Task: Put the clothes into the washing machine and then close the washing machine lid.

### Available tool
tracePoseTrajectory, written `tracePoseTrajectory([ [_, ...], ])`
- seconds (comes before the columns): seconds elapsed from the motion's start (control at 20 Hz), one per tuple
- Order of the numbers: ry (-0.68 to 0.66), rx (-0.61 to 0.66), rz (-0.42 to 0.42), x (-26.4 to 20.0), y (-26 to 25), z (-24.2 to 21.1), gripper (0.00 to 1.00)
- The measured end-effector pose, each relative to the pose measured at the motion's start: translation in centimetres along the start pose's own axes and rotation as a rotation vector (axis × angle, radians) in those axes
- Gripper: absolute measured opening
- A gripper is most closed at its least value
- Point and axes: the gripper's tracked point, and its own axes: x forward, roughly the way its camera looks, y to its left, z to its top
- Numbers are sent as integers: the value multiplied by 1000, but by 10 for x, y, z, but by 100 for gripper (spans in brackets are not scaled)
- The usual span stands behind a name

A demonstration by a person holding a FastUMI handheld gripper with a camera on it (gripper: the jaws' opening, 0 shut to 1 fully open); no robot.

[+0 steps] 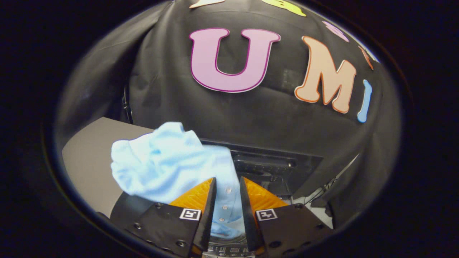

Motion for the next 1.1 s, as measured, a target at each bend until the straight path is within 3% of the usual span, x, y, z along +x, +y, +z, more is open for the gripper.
tracePoseTrajectory([
  [0.45, -31, 12, -1, -2, -2, 2, 36],
  [0.75, -114, 31, -7, -1, 2, 35, 36],
  [1.1, -186, 51, -46, 45, -6, 82, 93],
])
